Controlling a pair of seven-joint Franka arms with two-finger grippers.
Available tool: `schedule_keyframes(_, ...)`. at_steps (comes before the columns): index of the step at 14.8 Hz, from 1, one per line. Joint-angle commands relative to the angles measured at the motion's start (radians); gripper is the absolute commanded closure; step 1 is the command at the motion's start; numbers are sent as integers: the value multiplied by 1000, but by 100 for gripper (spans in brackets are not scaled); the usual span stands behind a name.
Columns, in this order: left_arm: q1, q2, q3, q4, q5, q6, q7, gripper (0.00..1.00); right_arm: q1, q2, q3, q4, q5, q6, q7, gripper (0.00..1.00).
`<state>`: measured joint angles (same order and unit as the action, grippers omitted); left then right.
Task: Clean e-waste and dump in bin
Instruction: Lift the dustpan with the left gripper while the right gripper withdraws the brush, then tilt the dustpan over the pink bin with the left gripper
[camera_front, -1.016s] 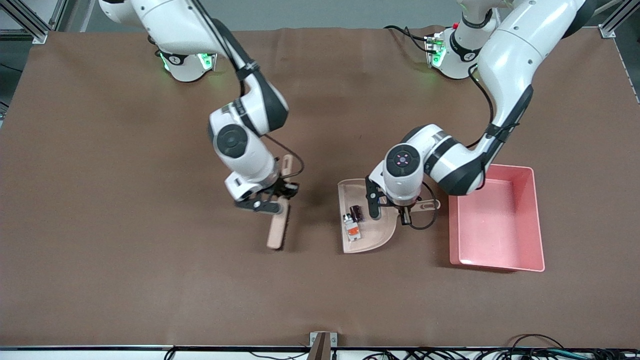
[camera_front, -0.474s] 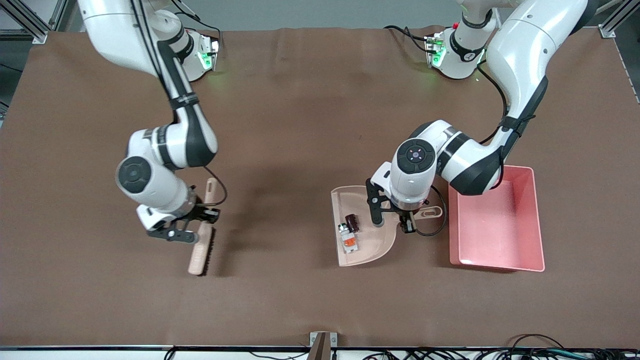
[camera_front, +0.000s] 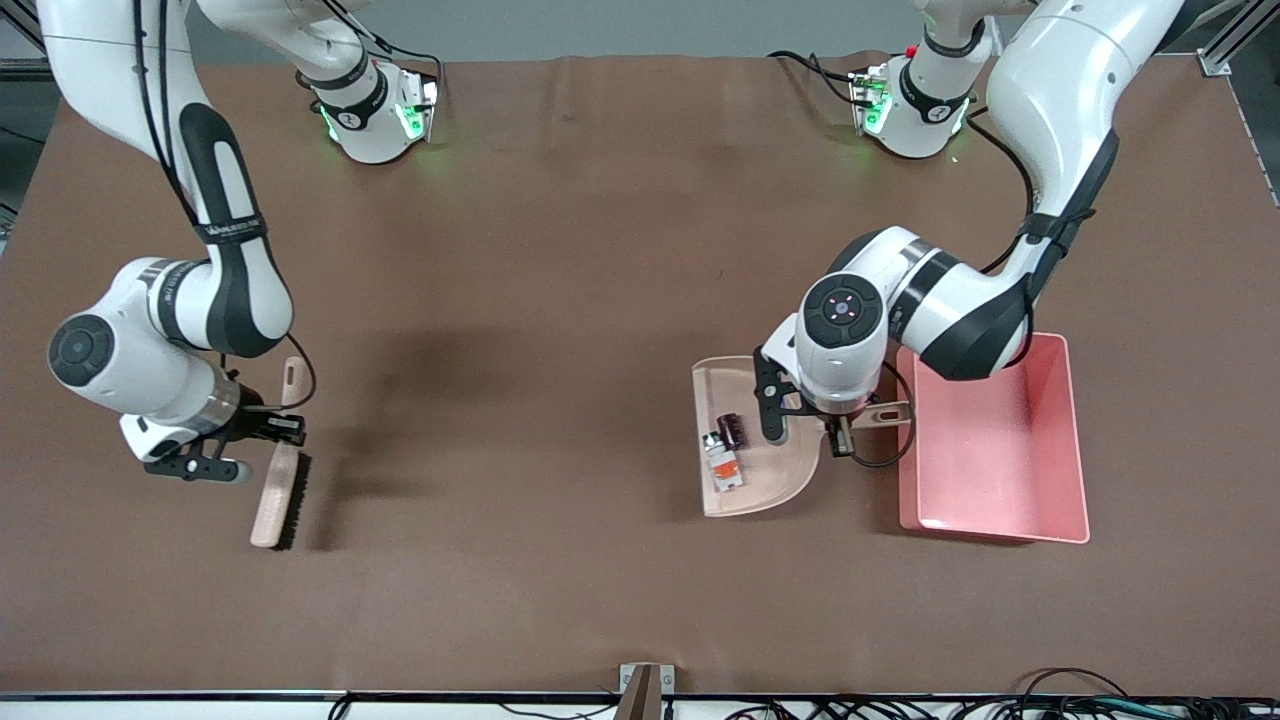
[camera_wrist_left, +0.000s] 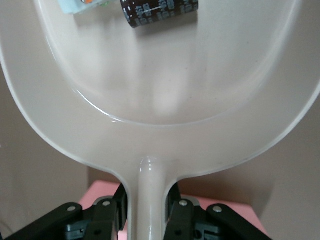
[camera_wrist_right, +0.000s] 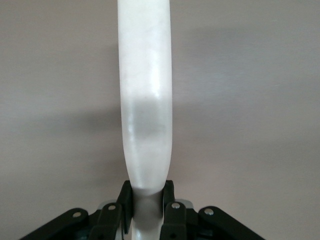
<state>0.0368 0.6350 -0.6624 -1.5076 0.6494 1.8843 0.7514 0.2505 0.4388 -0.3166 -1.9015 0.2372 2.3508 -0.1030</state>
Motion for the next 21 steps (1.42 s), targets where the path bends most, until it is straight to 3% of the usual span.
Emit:
schedule_keyframes(1, 136, -110, -66, -101, -20, -8, 83, 100, -42, -55, 24, -122, -7, 99, -62, 99)
schedule_keyframes(4, 401, -147, -248, -207, -4, 4, 152, 100, -57, -51, 25, -159, -2, 165, -73, 99)
schedule_keyframes(8, 849, -172, -530, -319, 27, 32, 333, 100, -59, -43, 27, -172, 23, 183, -76, 100)
schedule_keyframes(10, 1016, -172, -617, -350, 29, 33, 432, 100, -59, -31, 33, -172, 36, 185, -76, 100)
schedule_keyframes(12, 1139, -163, -640, -385, 27, 41, 474, 100, -54, -17, 37, -172, 63, 197, -78, 100)
schedule_keyframes(15, 1244, -147, -635, -427, 27, 76, 487, 100, -59, 3, 50, -174, 67, 209, -76, 100)
schedule_keyframes(18, 1255, -124, -611, -430, 17, 72, 448, 100, -56, 6, 51, -172, 67, 208, -76, 98)
schedule_keyframes(20, 1255, -65, -542, -419, -17, 47, 401, 100, -51, 4, 51, -172, 67, 200, -76, 99)
schedule_keyframes(21, 1255, -49, -542, -419, -17, 39, 393, 100, -53, 0, 51, -177, 67, 191, -78, 99)
